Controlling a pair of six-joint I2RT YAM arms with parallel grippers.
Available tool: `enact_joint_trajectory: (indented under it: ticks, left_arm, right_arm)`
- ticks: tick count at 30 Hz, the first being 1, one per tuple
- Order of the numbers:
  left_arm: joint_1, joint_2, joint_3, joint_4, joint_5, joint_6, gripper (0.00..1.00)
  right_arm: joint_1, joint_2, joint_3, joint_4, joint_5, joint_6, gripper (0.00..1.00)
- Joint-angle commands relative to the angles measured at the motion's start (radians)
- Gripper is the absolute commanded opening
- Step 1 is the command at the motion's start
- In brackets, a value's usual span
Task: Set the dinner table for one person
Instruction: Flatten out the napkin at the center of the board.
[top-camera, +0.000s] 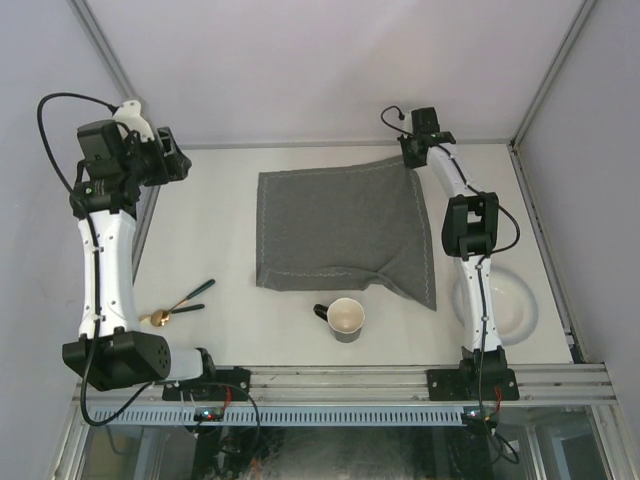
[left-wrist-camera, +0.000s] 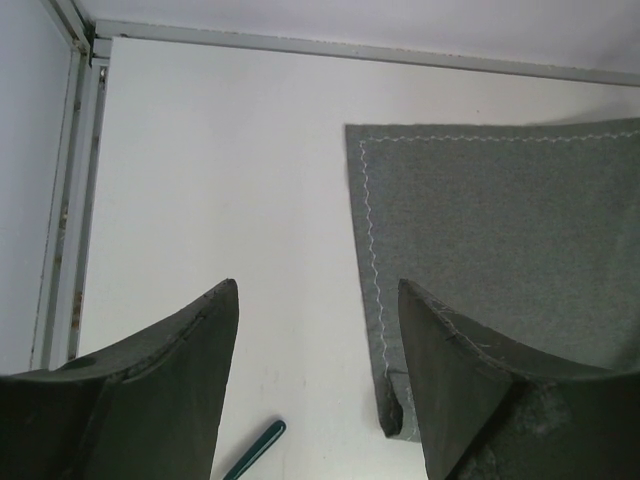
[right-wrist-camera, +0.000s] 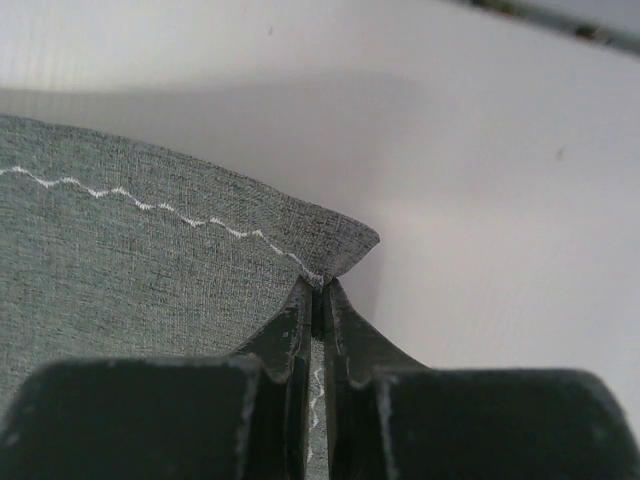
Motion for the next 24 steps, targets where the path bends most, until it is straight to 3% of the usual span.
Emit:
enact_joint_trajectory:
  ticks: [1, 5, 6, 9, 11, 14, 20, 24]
  left_arm:
    - [0.008, -0.051, -0.053, 0.074, 0.044, -0.011, 0.69]
    - [0.007, -0.041, -0.049, 0.067, 0.048, -0.012, 0.69]
    - [0.007, -0.039, -0.048, 0.068, 0.047, -0.012, 0.69]
    - [0.007, -0.038, -0.050, 0.074, 0.067, -0.023, 0.69]
    - [0.002, -0.045, -0.066, 0.095, 0.112, -0.045, 0.69]
    - [-0.048, -0.059, -0.114, 0.135, 0.152, -0.042, 0.70]
    - [-0.283, -0.024, -0.233, 0.161, -0.001, 0.057, 0.69]
    - [-0.388, 0.122, -0.223, 0.079, -0.141, 0.060, 0.67]
  right_arm:
    - [-0.006, 0.009, 0.046, 0.187, 0.046, -0.038, 0.00]
    - [-0.006, 0.024, 0.062, 0.207, 0.073, -0.049, 0.00]
    - [-0.004, 0.023, 0.059, 0.205, 0.089, -0.051, 0.07]
    - [0.008, -0.012, 0.012, 0.217, 0.118, -0.085, 0.71]
    - [0.014, -0.074, -0.047, 0.245, 0.128, -0.089, 0.84]
    - [0.017, -0.200, -0.135, 0.244, 0.081, -0.059, 0.88]
    - [0.029, -0.487, -0.297, 0.085, -0.047, -0.001, 0.89]
    - [0.026, -0.657, -0.484, -0.022, -0.071, 0.004, 0.87]
